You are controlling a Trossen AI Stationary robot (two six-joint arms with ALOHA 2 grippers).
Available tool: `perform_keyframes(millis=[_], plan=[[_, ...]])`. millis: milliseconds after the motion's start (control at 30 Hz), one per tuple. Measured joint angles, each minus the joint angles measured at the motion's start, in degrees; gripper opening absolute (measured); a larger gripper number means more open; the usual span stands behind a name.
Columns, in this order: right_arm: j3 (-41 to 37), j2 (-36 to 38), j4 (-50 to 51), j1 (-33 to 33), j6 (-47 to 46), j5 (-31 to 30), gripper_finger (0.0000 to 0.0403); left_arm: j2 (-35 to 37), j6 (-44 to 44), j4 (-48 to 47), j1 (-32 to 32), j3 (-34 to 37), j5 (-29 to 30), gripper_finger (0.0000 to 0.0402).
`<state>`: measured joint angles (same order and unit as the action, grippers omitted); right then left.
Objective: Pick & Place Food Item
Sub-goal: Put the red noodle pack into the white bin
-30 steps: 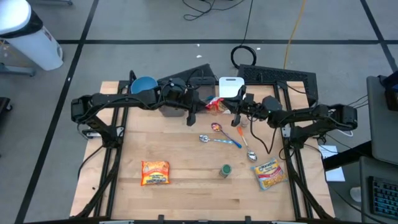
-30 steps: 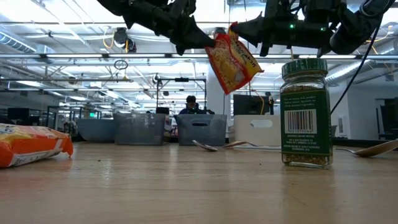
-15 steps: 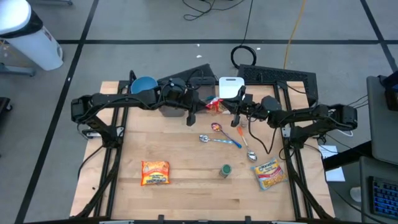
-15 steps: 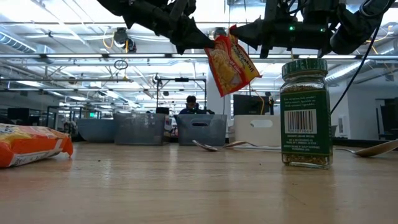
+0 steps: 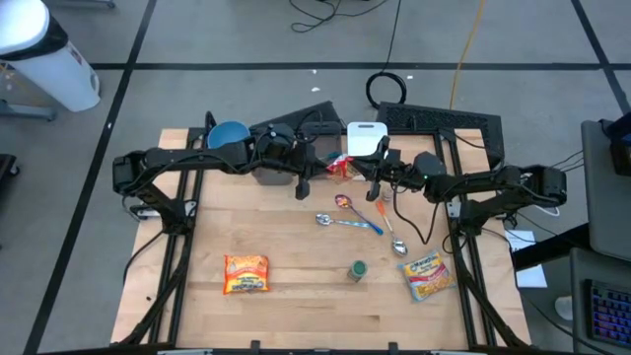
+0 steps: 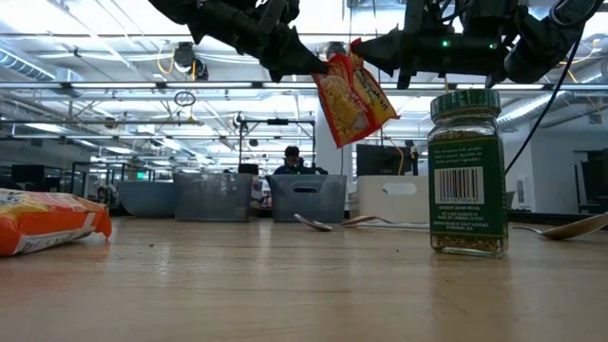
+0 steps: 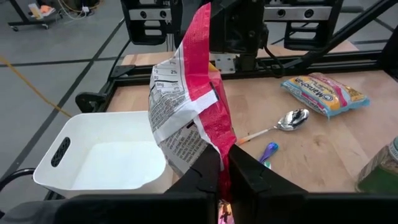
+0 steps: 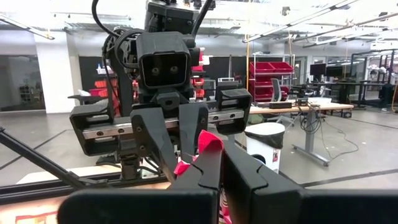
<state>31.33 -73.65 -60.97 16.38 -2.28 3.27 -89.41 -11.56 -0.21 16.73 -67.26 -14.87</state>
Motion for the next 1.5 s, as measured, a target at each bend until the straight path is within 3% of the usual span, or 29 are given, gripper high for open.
perform_keyframes(millis=[333,767,933,1133,1300,1500], plan=[[0.00,0.00,0.17,0.03,0.00,1.39,0.0030,0.11,-0.78,-3.04,0.27,0.00,-0.73,0.0008],[0.61,0.04,5.29,3.85,-7.93,10.62,0.0199,0.11,0.21,-8.22,1.99,-0.01,-6.05,0.0009],[8.01,0.77,22.94,5.10,-6.10,18.04,0.0235,0.09,-0.43,-13.47,1.99,-2.97,-6.06,0.0009],[21.68,1.29,53.35,3.86,10.06,17.66,0.0241,0.09,-1.72,-21.84,1.95,-7.41,-6.08,0.0008],[31.35,1.31,66.64,3.21,17.50,17.85,0.0230,0.07,-1.81,-24.81,1.47,-8.09,-6.06,0.0008],[40.41,-1.61,80.55,3.23,19.42,17.86,0.0217,0.07,-1.62,-24.49,0.12,-8.09,-6.08,0.0008]])
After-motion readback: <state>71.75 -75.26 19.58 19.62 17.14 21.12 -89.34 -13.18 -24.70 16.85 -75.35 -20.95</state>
